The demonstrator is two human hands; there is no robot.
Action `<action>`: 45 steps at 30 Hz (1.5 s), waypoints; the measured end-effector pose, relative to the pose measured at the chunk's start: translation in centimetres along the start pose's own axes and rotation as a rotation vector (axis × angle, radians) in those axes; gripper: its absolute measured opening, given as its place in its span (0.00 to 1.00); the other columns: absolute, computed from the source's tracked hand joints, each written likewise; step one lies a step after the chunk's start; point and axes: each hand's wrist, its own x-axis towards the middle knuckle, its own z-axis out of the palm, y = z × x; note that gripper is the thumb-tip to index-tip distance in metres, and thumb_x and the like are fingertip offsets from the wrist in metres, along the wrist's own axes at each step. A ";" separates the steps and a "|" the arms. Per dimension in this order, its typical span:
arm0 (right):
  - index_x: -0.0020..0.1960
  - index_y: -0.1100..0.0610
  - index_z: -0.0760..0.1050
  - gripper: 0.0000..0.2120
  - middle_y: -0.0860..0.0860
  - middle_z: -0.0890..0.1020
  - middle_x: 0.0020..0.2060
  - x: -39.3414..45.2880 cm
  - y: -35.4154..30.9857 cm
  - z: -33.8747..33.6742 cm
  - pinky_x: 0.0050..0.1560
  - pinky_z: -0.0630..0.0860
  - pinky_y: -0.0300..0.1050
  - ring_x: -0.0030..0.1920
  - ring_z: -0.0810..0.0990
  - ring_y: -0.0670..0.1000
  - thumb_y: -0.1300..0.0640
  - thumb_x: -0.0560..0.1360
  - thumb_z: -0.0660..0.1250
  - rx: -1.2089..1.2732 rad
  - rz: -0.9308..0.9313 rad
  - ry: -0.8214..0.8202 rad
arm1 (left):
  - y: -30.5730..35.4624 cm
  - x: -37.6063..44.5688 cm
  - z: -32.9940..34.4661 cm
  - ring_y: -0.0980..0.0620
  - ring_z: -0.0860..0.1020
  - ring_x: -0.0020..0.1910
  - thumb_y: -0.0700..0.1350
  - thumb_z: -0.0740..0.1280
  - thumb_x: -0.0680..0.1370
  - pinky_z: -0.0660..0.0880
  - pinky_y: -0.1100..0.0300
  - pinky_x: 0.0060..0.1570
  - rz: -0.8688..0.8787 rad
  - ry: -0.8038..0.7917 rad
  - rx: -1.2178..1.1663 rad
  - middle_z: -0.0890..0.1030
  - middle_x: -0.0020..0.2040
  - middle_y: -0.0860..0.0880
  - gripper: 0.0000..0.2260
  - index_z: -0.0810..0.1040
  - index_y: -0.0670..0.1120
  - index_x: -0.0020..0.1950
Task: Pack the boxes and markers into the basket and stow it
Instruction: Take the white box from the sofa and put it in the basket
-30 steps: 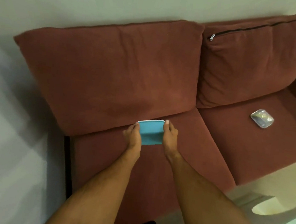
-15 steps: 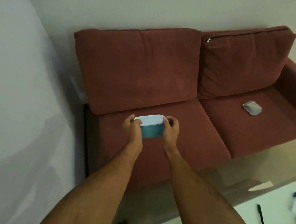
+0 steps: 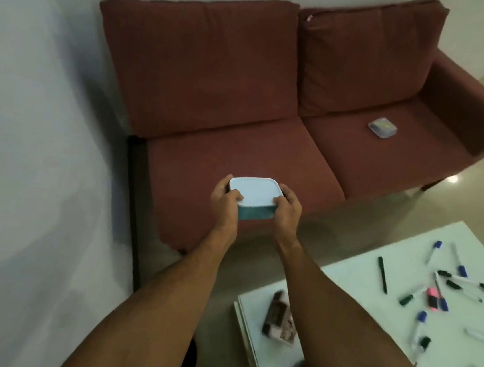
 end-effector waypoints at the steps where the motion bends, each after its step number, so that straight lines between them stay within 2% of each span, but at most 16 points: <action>1: 0.64 0.60 0.77 0.16 0.47 0.80 0.51 -1.0 0.5 -2.5 0.37 0.74 0.25 0.50 0.78 0.45 0.68 0.79 0.60 0.000 -0.006 0.006 | -1.5 -2.2 0.7 0.50 0.77 0.56 0.31 0.65 0.72 0.74 0.59 0.49 -0.003 0.002 -0.011 0.80 0.60 0.50 0.25 0.79 0.44 0.68; 4: 0.62 0.59 0.78 0.15 0.46 0.81 0.50 -3.4 1.9 -9.6 0.38 0.73 0.26 0.49 0.77 0.43 0.68 0.78 0.60 -0.022 -0.028 0.025 | -6.3 -8.5 2.5 0.49 0.77 0.56 0.30 0.65 0.72 0.74 0.61 0.46 -0.031 0.005 -0.026 0.81 0.60 0.48 0.25 0.78 0.43 0.68; 7: 0.60 0.59 0.79 0.15 0.47 0.81 0.50 -5.2 3.7 -16.1 0.41 0.74 0.33 0.49 0.77 0.44 0.67 0.78 0.60 -0.064 -0.009 0.035 | -11.1 -13.8 4.2 0.50 0.77 0.55 0.31 0.65 0.73 0.76 0.59 0.47 -0.082 -0.039 -0.015 0.80 0.60 0.48 0.25 0.76 0.45 0.70; 11: 0.57 0.58 0.80 0.14 0.45 0.82 0.49 -8.3 7.1 -24.4 0.41 0.74 0.30 0.48 0.78 0.42 0.68 0.77 0.60 -0.133 0.007 0.058 | -18.0 -19.9 5.7 0.47 0.77 0.59 0.33 0.66 0.74 0.78 0.52 0.55 -0.151 -0.092 0.010 0.79 0.63 0.46 0.25 0.75 0.46 0.70; 14: 0.58 0.59 0.80 0.15 0.51 0.83 0.52 -10.2 9.7 -29.6 0.40 0.74 0.27 0.49 0.78 0.44 0.68 0.77 0.60 -0.194 0.044 0.069 | -22.2 -23.9 6.4 0.47 0.76 0.62 0.33 0.66 0.74 0.77 0.57 0.55 -0.172 -0.110 0.085 0.78 0.65 0.45 0.25 0.74 0.46 0.71; 17: 0.59 0.58 0.80 0.18 0.55 0.83 0.55 -10.9 12.6 -34.2 0.44 0.75 0.36 0.51 0.78 0.49 0.63 0.73 0.59 -0.253 0.101 0.075 | -26.2 -26.8 7.2 0.47 0.76 0.64 0.32 0.67 0.74 0.80 0.57 0.57 -0.200 -0.163 0.128 0.77 0.67 0.45 0.26 0.74 0.47 0.71; 18: 0.60 0.57 0.80 0.20 0.55 0.83 0.56 -11.0 13.5 -35.5 0.46 0.75 0.40 0.52 0.79 0.50 0.61 0.72 0.59 -0.270 0.116 0.080 | -27.7 -27.5 7.4 0.47 0.76 0.65 0.31 0.67 0.73 0.80 0.55 0.60 -0.211 -0.186 0.141 0.77 0.68 0.46 0.28 0.73 0.47 0.72; 20: 0.61 0.57 0.81 0.22 0.55 0.84 0.56 -11.0 15.2 -37.7 0.47 0.76 0.40 0.52 0.79 0.50 0.59 0.70 0.59 -0.299 0.113 0.070 | -30.6 -28.3 7.9 0.47 0.76 0.67 0.32 0.68 0.72 0.79 0.49 0.65 -0.233 -0.220 0.169 0.77 0.70 0.48 0.31 0.73 0.50 0.73; 23: 0.61 0.59 0.81 0.24 0.54 0.84 0.54 -10.7 17.4 -40.4 0.46 0.76 0.37 0.51 0.80 0.49 0.63 0.68 0.58 -0.329 0.091 0.102 | -34.3 -29.2 8.6 0.48 0.74 0.69 0.29 0.68 0.73 0.78 0.56 0.62 -0.253 -0.260 0.236 0.75 0.72 0.49 0.34 0.69 0.49 0.77; 26: 0.57 0.61 0.80 0.23 0.53 0.83 0.50 -9.6 20.4 -42.5 0.42 0.75 0.32 0.48 0.78 0.48 0.65 0.65 0.57 -0.385 0.027 0.097 | -38.1 -29.6 9.6 0.46 0.72 0.71 0.27 0.69 0.73 0.75 0.50 0.69 -0.241 -0.276 0.296 0.73 0.73 0.45 0.35 0.66 0.45 0.78; 28: 0.59 0.61 0.81 0.23 0.52 0.83 0.52 -8.7 22.7 -43.7 0.46 0.76 0.35 0.51 0.79 0.50 0.68 0.67 0.58 -0.386 0.061 0.114 | -40.5 -29.5 10.1 0.46 0.71 0.73 0.28 0.70 0.71 0.71 0.51 0.73 -0.185 -0.275 0.383 0.73 0.74 0.44 0.36 0.66 0.43 0.78; 30: 0.65 0.60 0.80 0.26 0.53 0.83 0.59 -8.2 25.0 -44.7 0.55 0.78 0.40 0.59 0.80 0.52 0.73 0.70 0.58 -0.372 0.117 0.168 | -42.6 -29.5 10.5 0.45 0.71 0.73 0.30 0.71 0.69 0.69 0.49 0.74 -0.135 -0.258 0.460 0.74 0.73 0.43 0.35 0.68 0.41 0.76; 32: 0.66 0.60 0.79 0.28 0.54 0.83 0.61 -8.0 26.8 -45.5 0.62 0.78 0.47 0.62 0.80 0.54 0.75 0.70 0.59 -0.391 0.107 0.187 | -44.2 -29.3 10.7 0.44 0.72 0.71 0.31 0.71 0.68 0.70 0.48 0.73 -0.087 -0.250 0.518 0.74 0.71 0.42 0.34 0.70 0.40 0.74; 37: 0.65 0.62 0.80 0.28 0.56 0.84 0.60 -6.9 29.4 -46.6 0.63 0.79 0.50 0.62 0.81 0.55 0.73 0.68 0.59 -0.402 0.070 0.188 | -46.2 -28.8 11.5 0.44 0.71 0.71 0.29 0.73 0.69 0.68 0.52 0.73 -0.030 -0.271 0.628 0.72 0.71 0.42 0.34 0.70 0.39 0.74; 41: 0.66 0.63 0.79 0.29 0.56 0.84 0.60 -5.6 30.9 -46.5 0.63 0.78 0.46 0.62 0.81 0.54 0.76 0.69 0.58 -0.373 0.093 0.191 | -47.5 -28.5 11.9 0.43 0.70 0.73 0.32 0.75 0.70 0.66 0.49 0.75 0.030 -0.266 0.736 0.71 0.72 0.42 0.35 0.67 0.40 0.75; 45: 0.64 0.62 0.80 0.28 0.53 0.84 0.58 -5.3 31.8 -46.5 0.57 0.76 0.33 0.60 0.81 0.51 0.77 0.69 0.58 -0.383 0.075 0.174 | -47.9 -28.8 12.0 0.43 0.70 0.73 0.33 0.77 0.70 0.68 0.51 0.73 0.082 -0.243 0.806 0.71 0.72 0.42 0.36 0.65 0.40 0.75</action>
